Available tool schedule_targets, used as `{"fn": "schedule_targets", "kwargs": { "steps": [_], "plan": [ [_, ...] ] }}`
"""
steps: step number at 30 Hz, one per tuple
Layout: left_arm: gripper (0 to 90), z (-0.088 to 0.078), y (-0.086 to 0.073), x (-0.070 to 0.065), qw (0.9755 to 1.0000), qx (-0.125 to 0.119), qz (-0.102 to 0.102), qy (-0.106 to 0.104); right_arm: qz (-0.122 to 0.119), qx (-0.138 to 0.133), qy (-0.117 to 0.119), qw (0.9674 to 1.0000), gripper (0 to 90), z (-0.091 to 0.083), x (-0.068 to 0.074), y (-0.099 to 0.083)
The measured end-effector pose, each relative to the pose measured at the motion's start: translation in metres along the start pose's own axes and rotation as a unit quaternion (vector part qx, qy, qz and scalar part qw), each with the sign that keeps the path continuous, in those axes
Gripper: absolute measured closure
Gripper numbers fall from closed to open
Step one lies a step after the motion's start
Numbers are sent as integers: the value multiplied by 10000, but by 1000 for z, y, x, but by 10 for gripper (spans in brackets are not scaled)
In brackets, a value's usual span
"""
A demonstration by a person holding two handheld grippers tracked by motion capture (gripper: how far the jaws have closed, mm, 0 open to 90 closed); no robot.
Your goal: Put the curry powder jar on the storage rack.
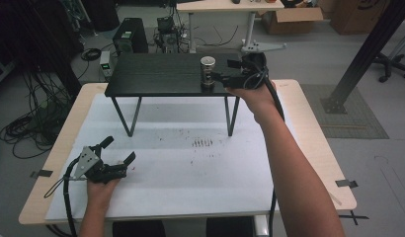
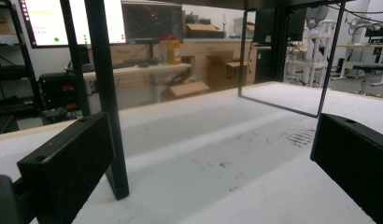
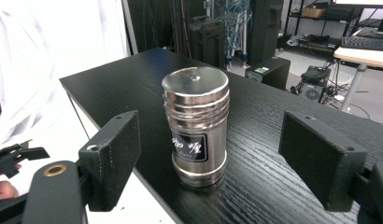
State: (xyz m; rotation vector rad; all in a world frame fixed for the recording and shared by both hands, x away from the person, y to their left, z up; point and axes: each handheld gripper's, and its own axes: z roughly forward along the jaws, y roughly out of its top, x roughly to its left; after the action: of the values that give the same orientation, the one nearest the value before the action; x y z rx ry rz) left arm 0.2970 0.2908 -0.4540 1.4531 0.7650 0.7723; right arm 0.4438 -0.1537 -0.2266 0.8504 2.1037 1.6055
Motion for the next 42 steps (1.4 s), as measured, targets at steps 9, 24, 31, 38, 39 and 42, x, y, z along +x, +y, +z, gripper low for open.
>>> {"fn": "schedule_targets", "kwargs": {
  "steps": [9, 24, 31, 38, 39, 42],
  "plan": [
    [2, 0, 0, 0, 10000, 6, -9, 0, 47, -297, 45, 9995, 135, -15, 3, -11],
    [2, 0, 0, 0, 10000, 4, 5, -2, -45, -953, 202, 9952, 15, -38, 14, -36],
    [2, 0, 0, 0, 10000, 1, 7, -1, -80, -1049, 142, 9944, 0, -40, 13, -58],
    [2, 0, 0, 0, 10000, 4, -1, -1, -349, -1150, 198, 9926, 0, -42, 19, -69],
    [2, 0, 0, 0, 10000, 4, -1, 0, -368, -1164, 205, 9923, 0, -42, 20, -72],
    [2, 0, 0, 0, 10000, 7, -4, 0, -394, -1169, 264, 9920, 0, -39, 21, -81]
  ]
}}
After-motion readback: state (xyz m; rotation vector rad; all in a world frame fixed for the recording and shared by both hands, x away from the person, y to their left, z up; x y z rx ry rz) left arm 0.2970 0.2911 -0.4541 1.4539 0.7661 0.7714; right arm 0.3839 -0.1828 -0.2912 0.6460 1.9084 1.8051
